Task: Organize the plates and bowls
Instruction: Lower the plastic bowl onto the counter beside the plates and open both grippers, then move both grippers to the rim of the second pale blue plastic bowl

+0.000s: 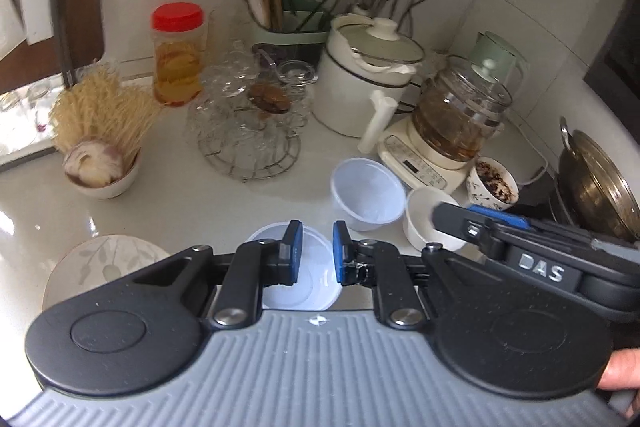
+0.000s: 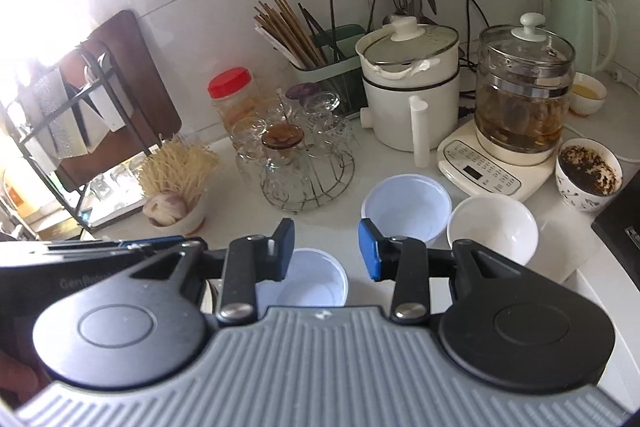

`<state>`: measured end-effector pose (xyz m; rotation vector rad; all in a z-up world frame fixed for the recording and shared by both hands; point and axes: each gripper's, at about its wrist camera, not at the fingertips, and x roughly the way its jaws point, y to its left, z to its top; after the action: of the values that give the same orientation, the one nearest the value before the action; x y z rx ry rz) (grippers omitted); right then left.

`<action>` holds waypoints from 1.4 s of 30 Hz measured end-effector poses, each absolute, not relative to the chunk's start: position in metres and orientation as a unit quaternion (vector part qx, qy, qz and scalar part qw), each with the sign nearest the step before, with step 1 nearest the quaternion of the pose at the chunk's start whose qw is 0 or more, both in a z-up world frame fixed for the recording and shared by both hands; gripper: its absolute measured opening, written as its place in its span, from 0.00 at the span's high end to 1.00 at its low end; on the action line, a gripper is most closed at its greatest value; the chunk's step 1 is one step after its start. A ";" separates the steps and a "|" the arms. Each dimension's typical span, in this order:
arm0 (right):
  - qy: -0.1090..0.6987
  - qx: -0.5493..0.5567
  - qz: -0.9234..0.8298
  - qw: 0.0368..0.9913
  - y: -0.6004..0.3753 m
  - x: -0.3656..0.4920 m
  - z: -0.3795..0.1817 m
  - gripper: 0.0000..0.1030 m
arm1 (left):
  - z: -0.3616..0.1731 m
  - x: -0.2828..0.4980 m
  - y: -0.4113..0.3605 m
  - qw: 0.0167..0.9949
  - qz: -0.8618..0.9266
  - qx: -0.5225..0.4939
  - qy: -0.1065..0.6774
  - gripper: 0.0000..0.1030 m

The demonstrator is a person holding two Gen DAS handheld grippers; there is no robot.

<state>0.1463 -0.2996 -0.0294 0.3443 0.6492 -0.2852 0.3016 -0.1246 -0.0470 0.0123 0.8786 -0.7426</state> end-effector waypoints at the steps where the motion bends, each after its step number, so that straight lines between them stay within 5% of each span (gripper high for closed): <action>1: 0.315 0.165 -0.141 0.924 -0.298 0.144 -0.028 0.62 | -0.048 0.304 -0.122 0.838 -0.351 0.003 0.418 0.83; 37: 0.333 0.228 -0.267 0.875 -0.275 0.144 -0.051 0.63 | -0.087 0.356 -0.112 0.777 -0.447 0.033 0.441 0.83; 42: 0.334 0.229 -0.264 0.875 -0.288 0.155 -0.054 0.63 | -0.090 0.365 -0.123 0.778 -0.440 0.031 0.447 0.76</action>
<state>0.1550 -0.2875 -0.0537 0.4772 0.6979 -0.5522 0.3647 -0.1233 -0.0904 0.0666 0.9659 -0.9523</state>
